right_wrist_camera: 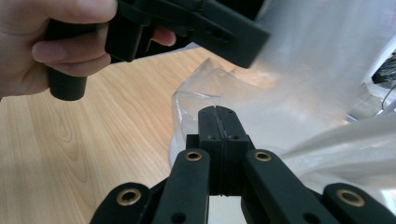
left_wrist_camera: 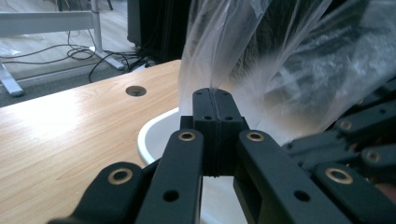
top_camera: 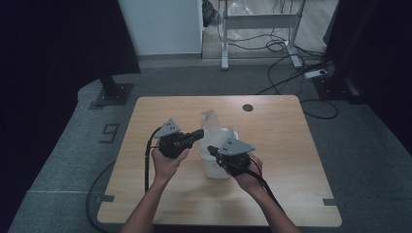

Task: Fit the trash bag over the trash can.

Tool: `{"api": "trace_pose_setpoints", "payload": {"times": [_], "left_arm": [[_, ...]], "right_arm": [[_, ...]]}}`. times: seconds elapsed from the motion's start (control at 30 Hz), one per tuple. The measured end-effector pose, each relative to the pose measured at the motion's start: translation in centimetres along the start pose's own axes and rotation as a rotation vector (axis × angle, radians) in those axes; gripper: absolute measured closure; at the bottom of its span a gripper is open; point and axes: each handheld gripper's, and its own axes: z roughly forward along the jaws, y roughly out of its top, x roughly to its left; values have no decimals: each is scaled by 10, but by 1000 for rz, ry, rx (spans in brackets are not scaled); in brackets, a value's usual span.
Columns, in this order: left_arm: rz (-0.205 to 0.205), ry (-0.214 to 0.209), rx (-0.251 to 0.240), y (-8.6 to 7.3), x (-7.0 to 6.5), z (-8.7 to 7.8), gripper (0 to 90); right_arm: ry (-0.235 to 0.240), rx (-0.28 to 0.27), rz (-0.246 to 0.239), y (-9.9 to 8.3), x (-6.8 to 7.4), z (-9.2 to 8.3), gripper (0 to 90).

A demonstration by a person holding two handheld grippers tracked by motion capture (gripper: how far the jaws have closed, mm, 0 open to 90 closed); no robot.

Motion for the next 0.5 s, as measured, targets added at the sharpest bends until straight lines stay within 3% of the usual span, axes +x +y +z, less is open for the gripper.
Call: {"api": "trace_pose_setpoints", "payload": {"times": [0.3,0.5], "left_arm": [[-16,6,-16,-2,3,-6,899],[-17,8,-24,-3,4,-9,899]], "right_arm": [[-59,-13,33,-10,-11,-14,893],[-134,-34,74,-18,-18,-23,892]]}}
